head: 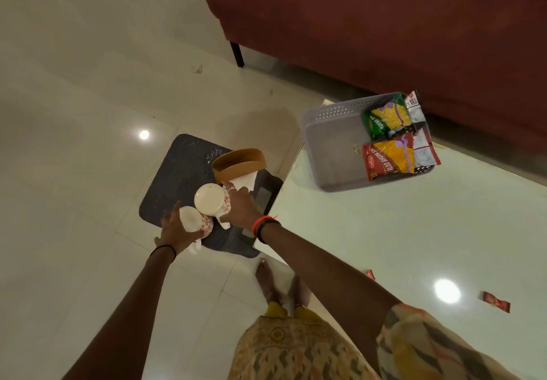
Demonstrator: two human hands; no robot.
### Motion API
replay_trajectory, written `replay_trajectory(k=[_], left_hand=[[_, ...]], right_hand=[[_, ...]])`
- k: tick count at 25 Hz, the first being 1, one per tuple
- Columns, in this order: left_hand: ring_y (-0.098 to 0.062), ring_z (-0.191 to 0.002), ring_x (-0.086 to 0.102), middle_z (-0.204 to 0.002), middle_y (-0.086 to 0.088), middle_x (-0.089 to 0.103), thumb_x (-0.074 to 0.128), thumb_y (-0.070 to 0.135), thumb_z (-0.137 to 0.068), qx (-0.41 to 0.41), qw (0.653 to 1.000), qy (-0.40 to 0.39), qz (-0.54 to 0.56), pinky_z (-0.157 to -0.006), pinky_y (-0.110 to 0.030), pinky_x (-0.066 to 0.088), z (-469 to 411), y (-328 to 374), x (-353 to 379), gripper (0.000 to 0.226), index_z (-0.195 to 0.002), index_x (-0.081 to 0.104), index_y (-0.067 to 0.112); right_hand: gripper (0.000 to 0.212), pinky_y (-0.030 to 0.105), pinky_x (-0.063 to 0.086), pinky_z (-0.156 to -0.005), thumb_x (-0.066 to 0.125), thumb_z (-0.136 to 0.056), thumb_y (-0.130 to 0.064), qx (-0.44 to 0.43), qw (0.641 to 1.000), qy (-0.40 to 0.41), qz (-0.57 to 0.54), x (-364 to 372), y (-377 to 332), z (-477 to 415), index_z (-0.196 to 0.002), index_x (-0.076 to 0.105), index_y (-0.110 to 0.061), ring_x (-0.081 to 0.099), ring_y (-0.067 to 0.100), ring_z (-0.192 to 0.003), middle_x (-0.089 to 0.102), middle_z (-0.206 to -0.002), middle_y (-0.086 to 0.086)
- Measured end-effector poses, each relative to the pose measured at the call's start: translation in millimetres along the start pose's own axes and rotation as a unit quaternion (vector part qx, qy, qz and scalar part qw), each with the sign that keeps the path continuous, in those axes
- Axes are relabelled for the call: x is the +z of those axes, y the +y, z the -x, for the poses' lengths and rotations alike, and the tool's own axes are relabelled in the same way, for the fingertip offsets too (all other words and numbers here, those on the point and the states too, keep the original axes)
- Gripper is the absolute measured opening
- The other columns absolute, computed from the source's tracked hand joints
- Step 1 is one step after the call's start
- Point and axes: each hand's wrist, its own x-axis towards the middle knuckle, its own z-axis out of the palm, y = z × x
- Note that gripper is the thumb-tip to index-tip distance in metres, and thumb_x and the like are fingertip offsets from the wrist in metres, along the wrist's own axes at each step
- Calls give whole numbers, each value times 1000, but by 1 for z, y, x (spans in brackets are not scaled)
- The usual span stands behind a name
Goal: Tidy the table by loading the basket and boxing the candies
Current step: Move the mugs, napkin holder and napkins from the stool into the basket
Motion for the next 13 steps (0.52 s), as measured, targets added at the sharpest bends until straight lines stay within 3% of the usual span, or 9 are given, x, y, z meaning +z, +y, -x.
replay_trajectory(k=[5,10,13], left_hand=[[-39,-134,30,-145,-20,32,83,26,-63,71,997,0,-25,-103,-55,38,-7,-6,2,100,-141,24,9],[-35,-120,46,-131,-19,42,87,21,-56,23,992,44,119,-93,-52,48,0,-7,6,98,-132,27,8],[-34,-121,46,-131,-17,42,87,23,-57,30,990,42,127,-95,-54,48,2,-9,5,97,-133,27,10]], right_hand=[[101,51,39,-108,78,-75,-25,-13,999,-21,37,10,-5,-21,-151,12,-22,44,42,-122,41,-135,24],[100,50,44,-102,77,-75,-24,-15,996,-18,86,22,-7,-39,-150,11,-26,48,42,-116,40,-133,23],[94,53,43,-102,75,-77,-25,-15,994,-2,111,32,-9,-44,-149,15,-26,44,42,-121,37,-138,22]])
